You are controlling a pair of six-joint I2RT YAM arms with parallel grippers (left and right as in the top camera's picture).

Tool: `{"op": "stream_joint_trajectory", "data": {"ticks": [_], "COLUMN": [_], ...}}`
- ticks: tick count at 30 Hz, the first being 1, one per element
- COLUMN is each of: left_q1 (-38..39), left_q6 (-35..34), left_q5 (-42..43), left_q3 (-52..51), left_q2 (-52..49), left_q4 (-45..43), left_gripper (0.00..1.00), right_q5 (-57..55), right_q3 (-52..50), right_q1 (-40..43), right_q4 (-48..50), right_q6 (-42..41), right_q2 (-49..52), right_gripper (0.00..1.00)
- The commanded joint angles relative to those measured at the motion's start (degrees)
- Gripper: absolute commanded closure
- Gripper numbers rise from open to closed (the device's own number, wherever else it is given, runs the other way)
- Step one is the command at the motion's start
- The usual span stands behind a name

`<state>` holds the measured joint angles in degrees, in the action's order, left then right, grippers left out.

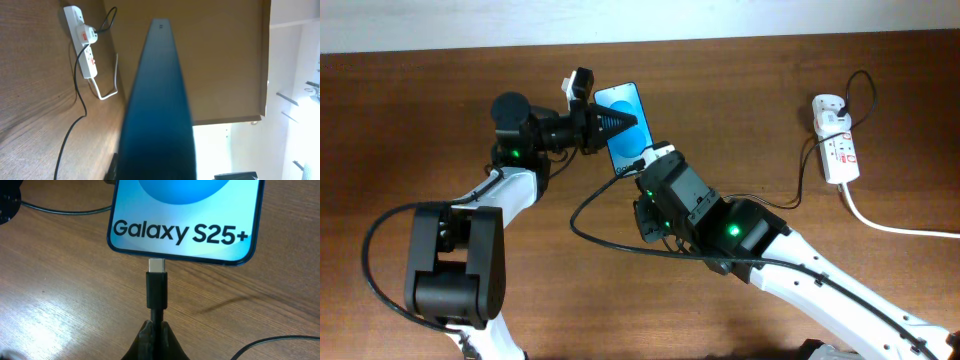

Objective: Plug charger to phone and switch on socket
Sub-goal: 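Align the cable plug under the phone's bottom port with right gripper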

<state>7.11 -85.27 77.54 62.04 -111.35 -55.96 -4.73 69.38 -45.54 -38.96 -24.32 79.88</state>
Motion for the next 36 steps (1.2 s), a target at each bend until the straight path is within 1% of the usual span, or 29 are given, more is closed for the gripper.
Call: {"op": "stream_joint_trajectory", "data": {"ticks": [1, 7, 36], "left_q1": [-0.02, -1.64, -1.46], "left_q6": [-0.59, -0.81, -2.75], "left_q5": [-0.63, -0.42, 0.61], "left_q3": [0.81, 0.81, 0.81], "left_q2": [0.46, 0.46, 0.46], "left_q4": [-0.55, -0.55, -0.57], "left_gripper": [1.00, 1.00, 1.00], "right_q5": [-0.26, 0.00, -0.04], "right_q3": [1.31, 1.36, 1.36], "right_q1": [-0.20, -0.20, -0.20], "right_q4": [-0.26, -0.68, 0.44], "right_q6": [-1.66, -2.78, -2.73], "right_q2": [0.00, 0.00, 0.00], "right_gripper": [0.96, 0.96, 0.96]}}
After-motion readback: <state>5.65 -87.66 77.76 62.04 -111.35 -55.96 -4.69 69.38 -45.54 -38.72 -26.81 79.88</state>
